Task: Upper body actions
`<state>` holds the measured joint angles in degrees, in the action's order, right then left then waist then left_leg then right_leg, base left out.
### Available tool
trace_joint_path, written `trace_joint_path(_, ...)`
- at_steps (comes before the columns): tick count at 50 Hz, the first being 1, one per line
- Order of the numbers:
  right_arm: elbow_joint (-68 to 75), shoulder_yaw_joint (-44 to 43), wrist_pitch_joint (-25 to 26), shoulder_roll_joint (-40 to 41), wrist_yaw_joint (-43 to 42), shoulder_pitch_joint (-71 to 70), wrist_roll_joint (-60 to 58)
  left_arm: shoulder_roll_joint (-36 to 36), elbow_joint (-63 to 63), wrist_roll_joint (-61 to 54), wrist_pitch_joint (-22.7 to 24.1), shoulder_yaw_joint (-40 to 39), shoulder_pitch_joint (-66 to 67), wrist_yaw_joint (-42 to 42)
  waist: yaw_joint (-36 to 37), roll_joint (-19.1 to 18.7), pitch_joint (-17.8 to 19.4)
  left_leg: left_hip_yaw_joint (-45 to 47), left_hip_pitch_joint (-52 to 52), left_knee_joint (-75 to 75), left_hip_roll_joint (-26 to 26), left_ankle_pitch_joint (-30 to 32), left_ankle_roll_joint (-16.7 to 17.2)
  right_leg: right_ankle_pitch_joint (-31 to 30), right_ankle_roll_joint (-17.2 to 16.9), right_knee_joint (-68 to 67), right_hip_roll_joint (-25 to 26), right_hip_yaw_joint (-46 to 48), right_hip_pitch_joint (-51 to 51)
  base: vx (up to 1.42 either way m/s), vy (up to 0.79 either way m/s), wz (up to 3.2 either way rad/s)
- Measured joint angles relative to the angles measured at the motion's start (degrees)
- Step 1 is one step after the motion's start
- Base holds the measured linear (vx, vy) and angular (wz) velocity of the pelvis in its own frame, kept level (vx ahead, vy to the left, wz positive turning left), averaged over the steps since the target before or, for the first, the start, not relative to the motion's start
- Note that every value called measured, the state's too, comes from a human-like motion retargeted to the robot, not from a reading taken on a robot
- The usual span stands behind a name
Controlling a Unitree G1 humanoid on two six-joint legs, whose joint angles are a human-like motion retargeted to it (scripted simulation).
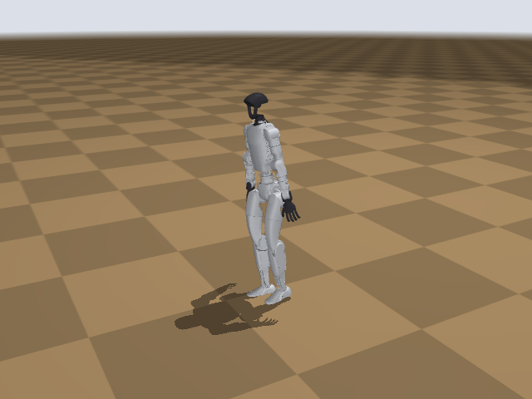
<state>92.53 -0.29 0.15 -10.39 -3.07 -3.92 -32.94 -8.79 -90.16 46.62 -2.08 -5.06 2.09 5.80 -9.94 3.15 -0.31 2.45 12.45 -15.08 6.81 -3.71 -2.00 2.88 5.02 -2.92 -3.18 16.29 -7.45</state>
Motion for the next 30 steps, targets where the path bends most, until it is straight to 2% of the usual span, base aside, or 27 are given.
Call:
trace_joint_path(5,0.5,-0.6,-0.4,0.5,0.4,1.6,-0.9,-0.2,-1.1,0.9,-0.5,0.7,-0.1,-0.3,-2.3,0.2,-1.3,-1.7,-5.2,-0.6,-1.9,-0.9,1.0,0.6,0.1,-1.0,-0.7,0.9,-1.0,-0.13,0.11,0.36)
trace_joint_path(8,1.4,-1.1,-0.4,0.7,0.5,2.6,-0.9,0.0,-1.3,1.3,-0.7,1.1,0.1,-0.3,-2.9,-0.5,-1.7,-2.2,-8.1,1.1,-3.4,-1.9,4.2,0.8,-0.1,-1.3,-0.3,2.0,-1.2,-0.08,0.11,0.24)
trace_joint_path(10,2.3,-1.3,-0.2,0.6,0.6,2.9,-0.6,0.4,-1.2,1.5,-0.6,1.4,0.1,-0.6,-3.0,-1.2,-1.8,-2.3,-9.6,3.3,-4.1,-3.7,5.1,0.8,-0.1,-1.5,0.2,2.5,-1.4,-0.11,0.19,0.11)
trace_joint_path(13,3.7,-1.4,0.1,0.5,0.9,2.9,-0.3,0.9,-0.6,1.6,-0.3,1.9,0.3,-0.8,-3.5,-2.0,-1.5,-5.6,-11.1,7.1,-2.9,-5.5,2.6,0.7,-0.5,-1.8,0.3,3.4,-1.5,-0.11,0.21,0.16)
trace_joint_path(15,4.1,-1.5,0.3,0.4,0.9,2.7,-0.2,1.2,-0.1,1.6,-0.1,2.4,0.3,-0.8,-4.4,-2.7,-1.1,-3.6,-11.7,8.6,-3.8,-6.1,1.8,0.5,-0.8,-2.1,0.1,4.5,-1.8,-0.11,0.23,0.25)
trace_joint_path(22,1.8,-1.2,-1.1,1.3,-1.0,2.3,0.7,0.7,1.6,3.3,0.4,3.6,0.1,-1.1,-3.0,-2.4,1.0,-3.9,-12.2,10.4,-1.4,-6.1,-0.4,-1.8,-2.9,-2.5,-1.4,3.0,-3.2,-0.14,0.18,-0.25)
trace_joint_path(30,-0.6,0.5,-1.5,2.2,-4.2,1.6,-1.5,-0.7,-1.2,2.7,-0.7,2.8,0.4,-2.7,-3.7,-2.1,2.0,-2.1,-12.5,11.2,0.5,-5.7,-3.8,-6.1,-3.4,-2.5,-3.1,1.2,-4.8,-0.09,0.16,-0.23)
